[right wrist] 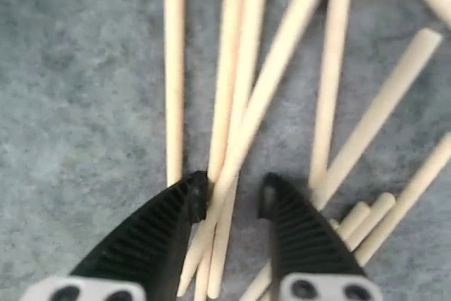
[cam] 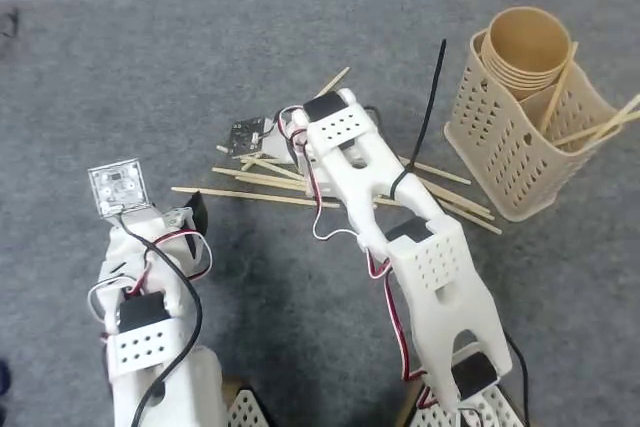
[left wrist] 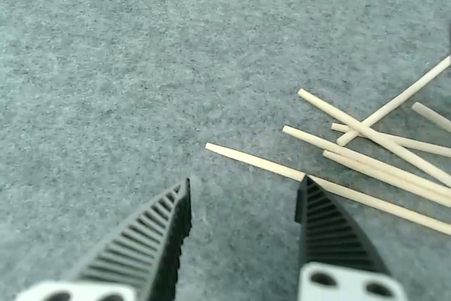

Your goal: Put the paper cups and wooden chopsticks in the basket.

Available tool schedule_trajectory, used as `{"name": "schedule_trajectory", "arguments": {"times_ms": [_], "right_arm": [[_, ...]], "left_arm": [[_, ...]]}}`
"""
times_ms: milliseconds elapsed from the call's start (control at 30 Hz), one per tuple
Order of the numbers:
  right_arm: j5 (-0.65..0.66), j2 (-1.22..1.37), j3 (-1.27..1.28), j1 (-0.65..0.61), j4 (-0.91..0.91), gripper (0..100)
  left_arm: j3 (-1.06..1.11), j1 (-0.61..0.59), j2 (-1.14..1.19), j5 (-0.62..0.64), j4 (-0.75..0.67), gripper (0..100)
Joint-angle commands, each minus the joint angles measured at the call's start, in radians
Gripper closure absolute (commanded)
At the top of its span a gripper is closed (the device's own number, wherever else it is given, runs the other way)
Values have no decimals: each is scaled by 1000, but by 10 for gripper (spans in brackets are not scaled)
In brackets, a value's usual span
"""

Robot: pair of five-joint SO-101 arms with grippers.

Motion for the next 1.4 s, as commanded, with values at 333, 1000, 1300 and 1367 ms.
{"name": "schedule_trajectory", "arguments": {"times_ms": [333, 1000, 1300, 1367], "right_arm": [[58, -47, -3, 8, 35, 989], [-64, -584, -20, 31, 165, 991], [-325, -1035, -18, 295, 102, 991], [-450, -1101, -3, 386, 68, 991]], "left_arm": [[-25, 11, -18, 8, -26, 776], [-25, 26, -18, 6, -26, 776], [-25, 26, -18, 6, -26, 776], [-25, 26, -18, 6, -26, 776]]}}
